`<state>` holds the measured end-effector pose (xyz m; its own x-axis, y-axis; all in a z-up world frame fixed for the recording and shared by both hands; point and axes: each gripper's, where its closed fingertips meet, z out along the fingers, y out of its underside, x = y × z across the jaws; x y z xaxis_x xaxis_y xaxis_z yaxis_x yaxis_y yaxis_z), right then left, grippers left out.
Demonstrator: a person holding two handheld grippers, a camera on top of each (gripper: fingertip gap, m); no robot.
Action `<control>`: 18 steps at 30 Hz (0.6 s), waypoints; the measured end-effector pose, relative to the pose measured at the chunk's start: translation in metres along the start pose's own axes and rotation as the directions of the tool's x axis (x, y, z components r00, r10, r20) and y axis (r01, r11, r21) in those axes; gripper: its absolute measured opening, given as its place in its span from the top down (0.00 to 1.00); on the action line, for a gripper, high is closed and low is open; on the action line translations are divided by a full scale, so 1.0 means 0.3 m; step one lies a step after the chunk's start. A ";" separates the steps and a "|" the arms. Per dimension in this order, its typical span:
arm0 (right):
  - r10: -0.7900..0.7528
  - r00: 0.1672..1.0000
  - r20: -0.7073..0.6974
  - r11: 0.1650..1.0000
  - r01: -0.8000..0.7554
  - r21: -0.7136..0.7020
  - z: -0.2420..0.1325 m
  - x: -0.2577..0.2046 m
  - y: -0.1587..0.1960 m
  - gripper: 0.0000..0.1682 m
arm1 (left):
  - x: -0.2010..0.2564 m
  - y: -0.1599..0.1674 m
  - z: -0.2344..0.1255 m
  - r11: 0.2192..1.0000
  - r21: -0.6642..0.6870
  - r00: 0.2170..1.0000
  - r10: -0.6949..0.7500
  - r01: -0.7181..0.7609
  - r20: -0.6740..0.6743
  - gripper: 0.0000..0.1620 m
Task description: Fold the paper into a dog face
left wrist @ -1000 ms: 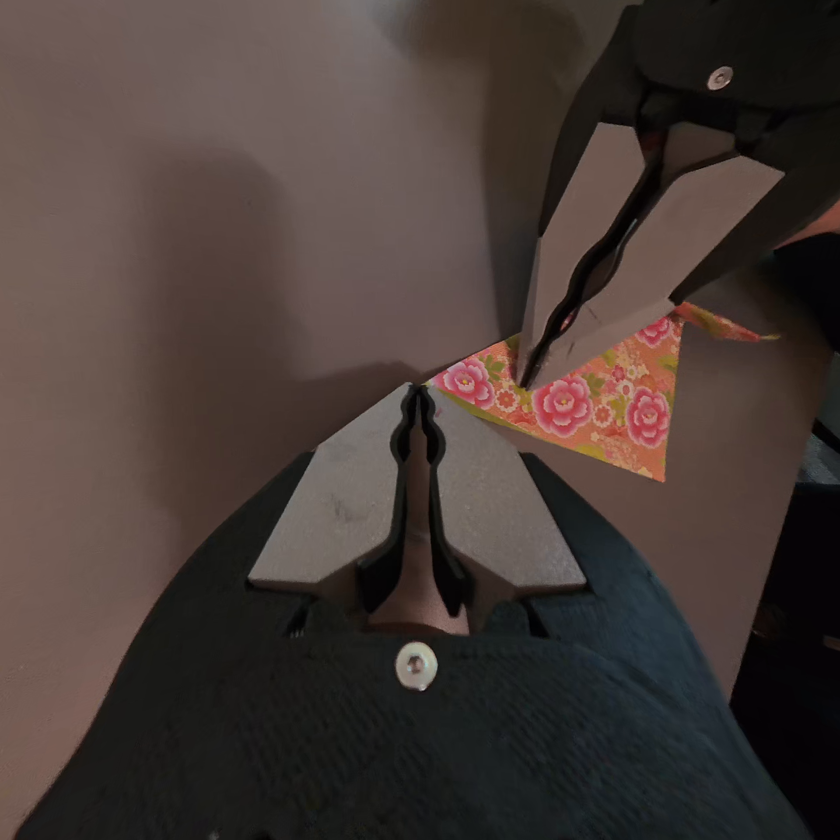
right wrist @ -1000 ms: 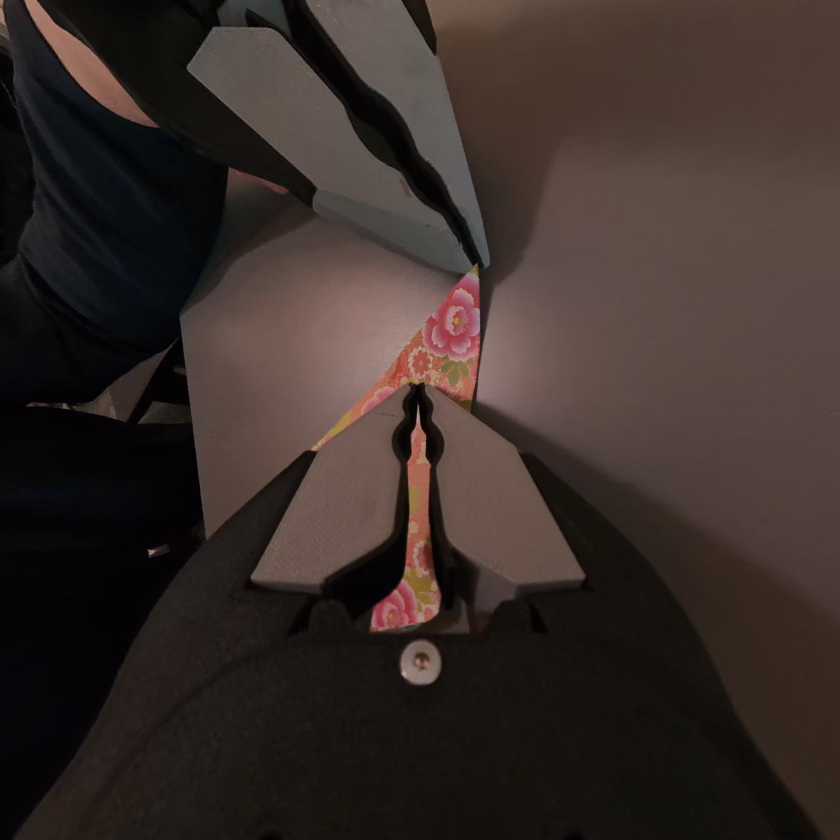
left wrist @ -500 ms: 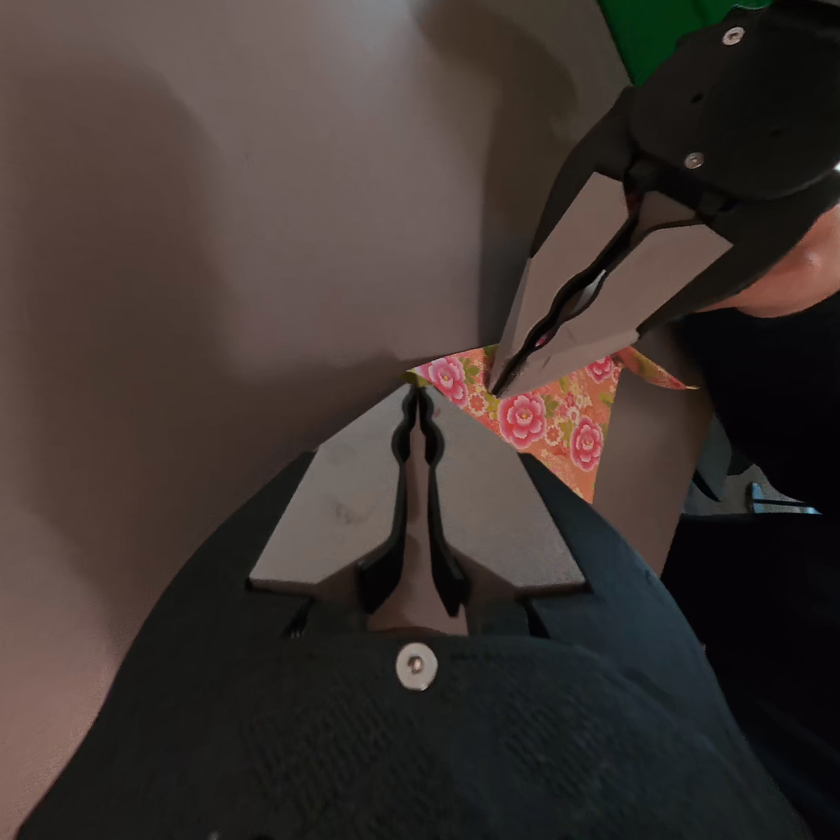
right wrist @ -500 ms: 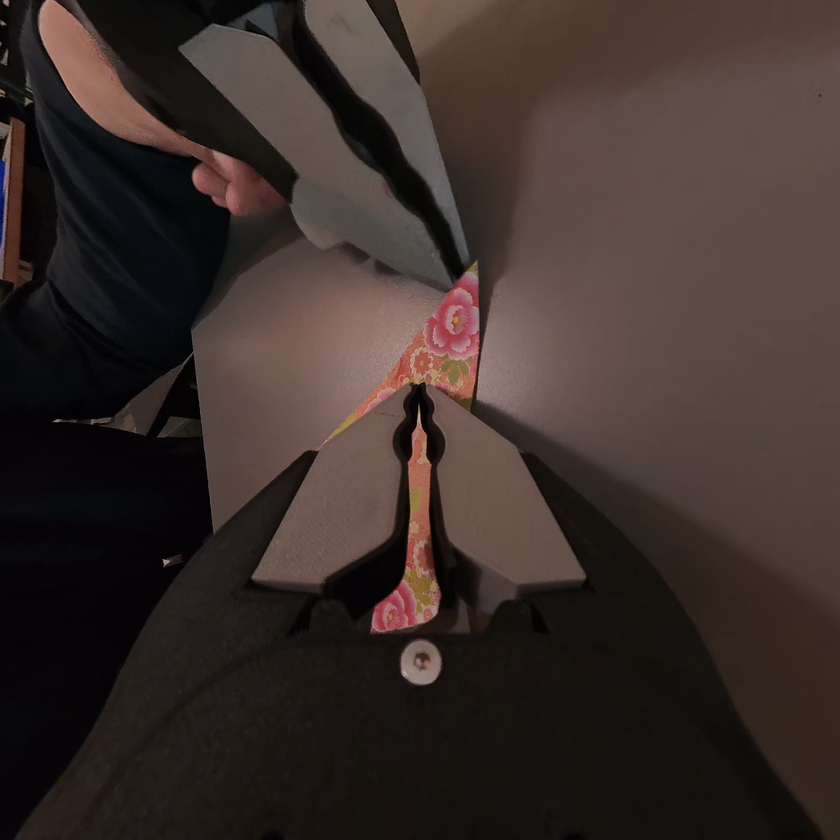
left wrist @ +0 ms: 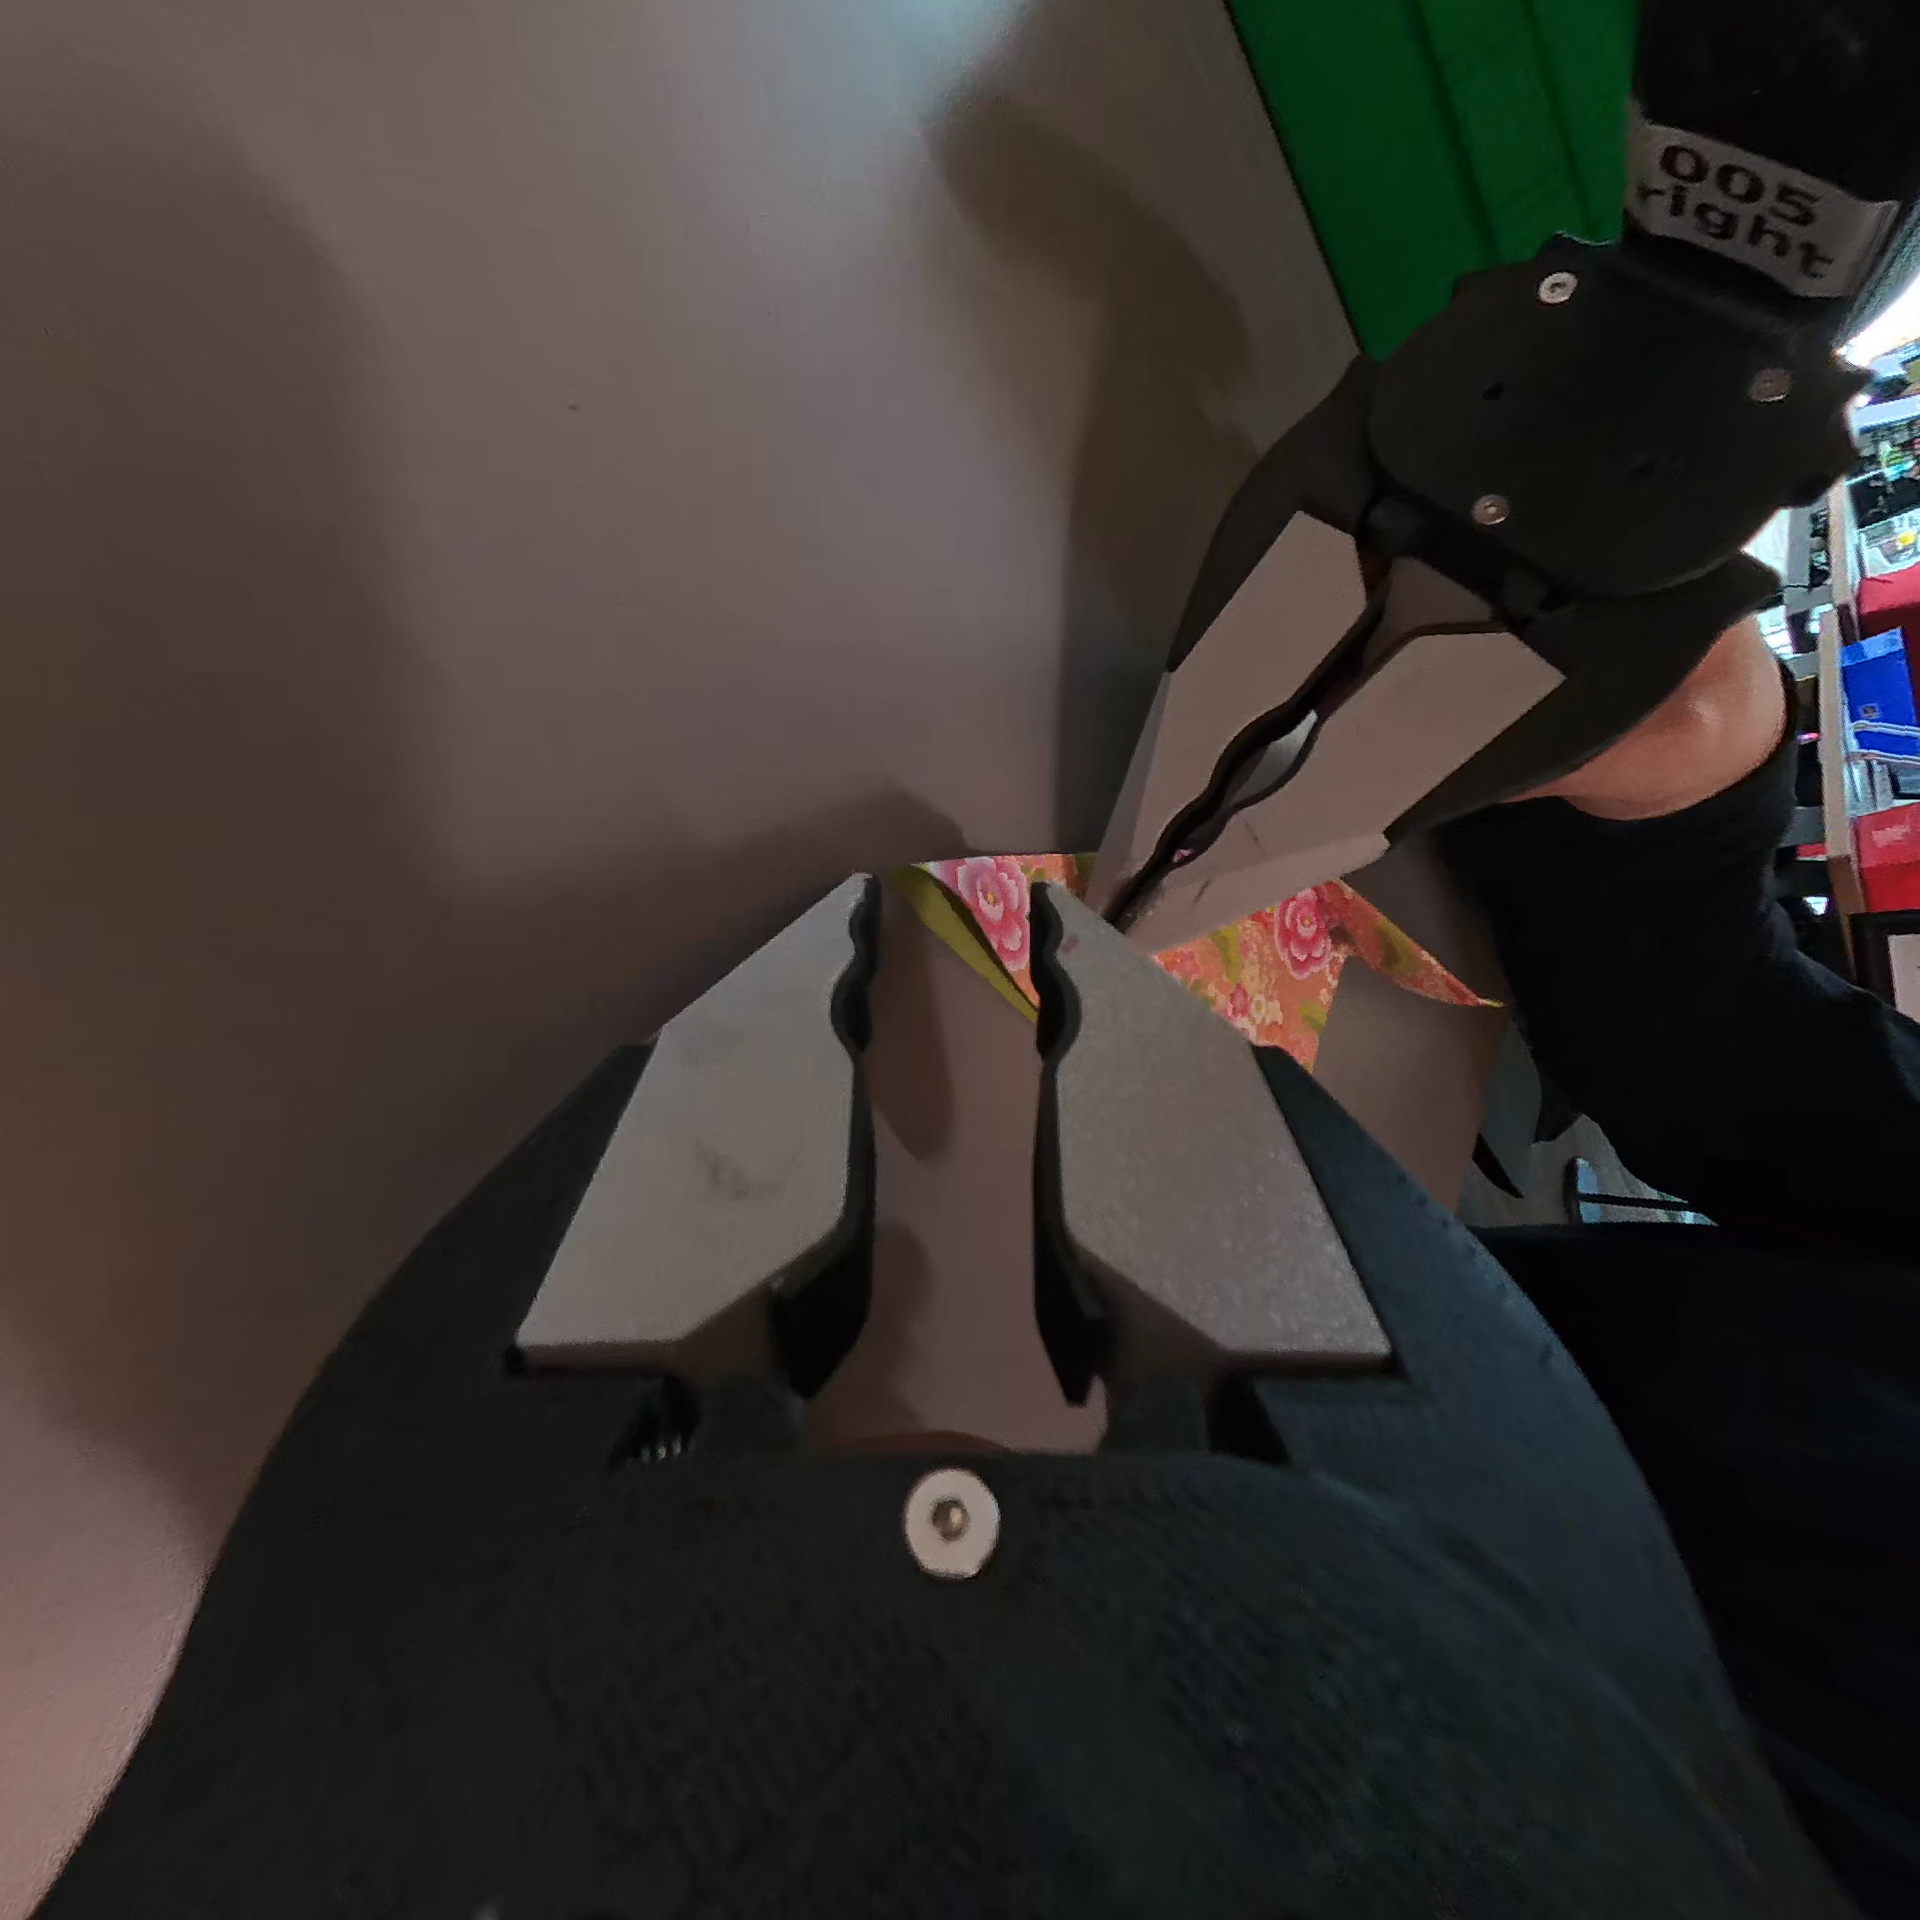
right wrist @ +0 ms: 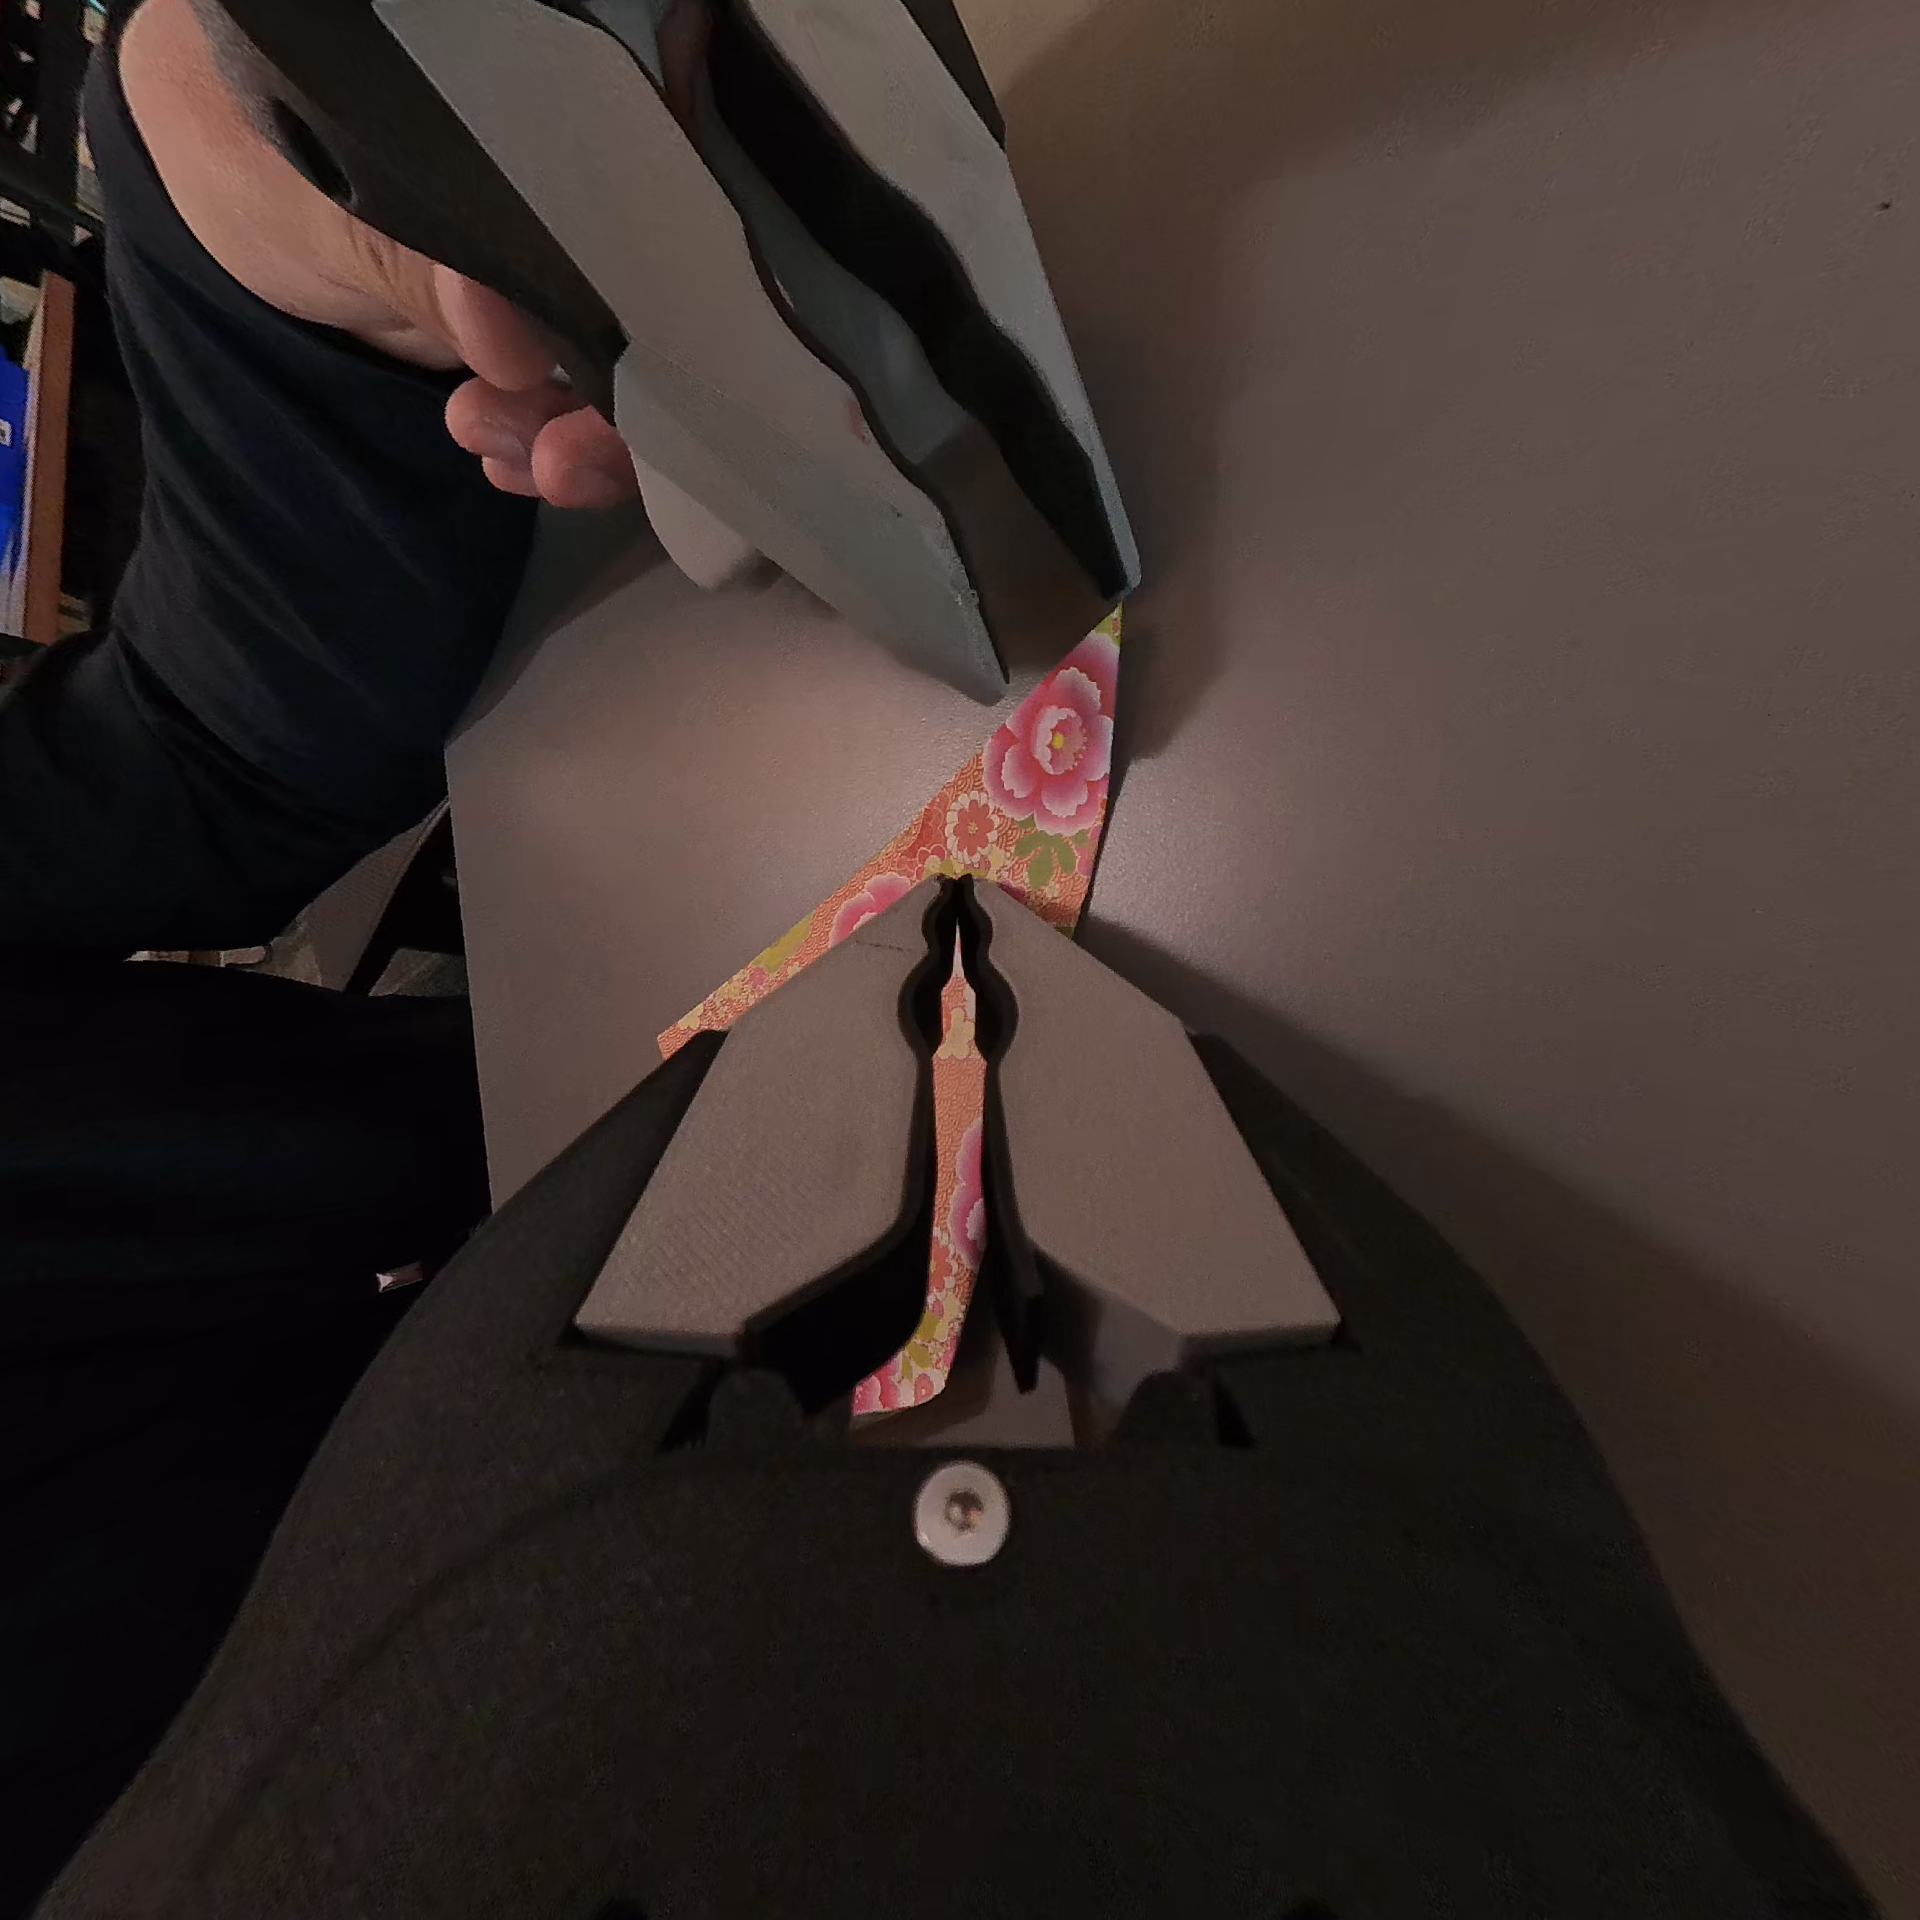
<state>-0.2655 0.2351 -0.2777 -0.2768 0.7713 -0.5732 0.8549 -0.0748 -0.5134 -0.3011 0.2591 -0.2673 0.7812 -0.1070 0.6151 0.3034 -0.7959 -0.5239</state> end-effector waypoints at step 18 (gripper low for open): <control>-0.031 0.999 0.011 0.999 0.031 -0.012 0.000 -0.003 0.004 1.00 | 0.009 -0.049 0.025 0.997 0.073 1.000 0.001 0.000 -0.009 0.74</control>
<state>-0.2642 0.2344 -0.2778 -0.3081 0.7661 -0.5641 0.8509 -0.0432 -0.5235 -0.2993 0.2749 -0.2622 0.7767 -0.1129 0.6197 0.3421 -0.7504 -0.5655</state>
